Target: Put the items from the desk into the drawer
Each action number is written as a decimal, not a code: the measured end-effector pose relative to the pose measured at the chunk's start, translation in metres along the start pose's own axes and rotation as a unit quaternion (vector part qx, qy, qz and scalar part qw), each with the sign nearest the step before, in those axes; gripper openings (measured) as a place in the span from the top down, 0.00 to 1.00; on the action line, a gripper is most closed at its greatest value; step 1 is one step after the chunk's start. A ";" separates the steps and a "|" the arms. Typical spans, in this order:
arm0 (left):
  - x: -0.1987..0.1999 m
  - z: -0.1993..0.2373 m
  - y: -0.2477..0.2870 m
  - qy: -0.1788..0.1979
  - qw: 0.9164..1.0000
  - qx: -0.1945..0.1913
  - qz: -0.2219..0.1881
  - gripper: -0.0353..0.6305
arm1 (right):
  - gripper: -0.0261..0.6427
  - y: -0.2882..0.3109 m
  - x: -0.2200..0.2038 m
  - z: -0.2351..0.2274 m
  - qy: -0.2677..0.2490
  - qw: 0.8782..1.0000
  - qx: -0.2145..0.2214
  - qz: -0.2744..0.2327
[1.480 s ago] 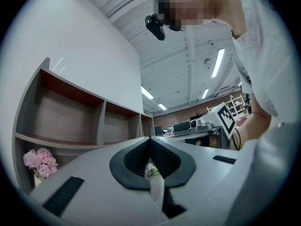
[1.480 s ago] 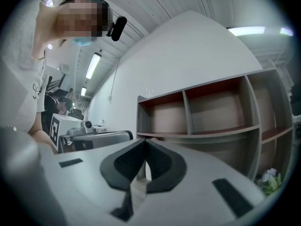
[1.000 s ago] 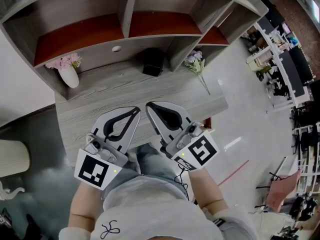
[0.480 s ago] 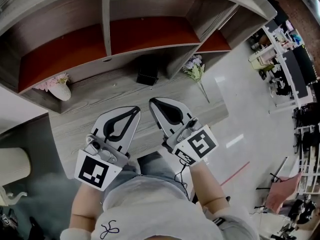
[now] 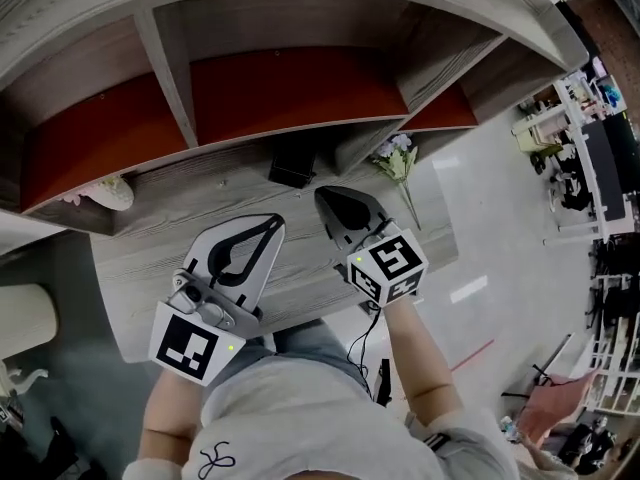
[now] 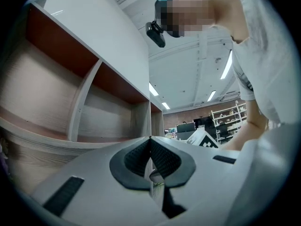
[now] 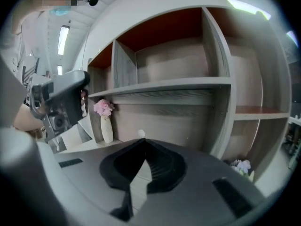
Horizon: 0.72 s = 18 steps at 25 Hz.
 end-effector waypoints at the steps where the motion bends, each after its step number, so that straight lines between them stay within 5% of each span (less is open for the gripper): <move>1: -0.001 0.002 0.002 0.000 1.000 0.004 0.003 0.93 | 0.95 0.005 -0.006 -0.008 0.001 1.000 -0.002 0.012; 18: -0.016 0.031 -0.002 0.005 0.996 0.077 0.049 0.93 | 0.94 0.076 -0.112 -0.077 0.013 0.979 -0.033 0.200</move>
Point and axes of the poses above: the fingertips, and each gripper's own axes: y forward along the fingers, z to its left, x out of its top, the point moved 1 cm from there along -y, backward along the fingers, and after that the axes turned 4 degrees about y, right-handed, at the moved point
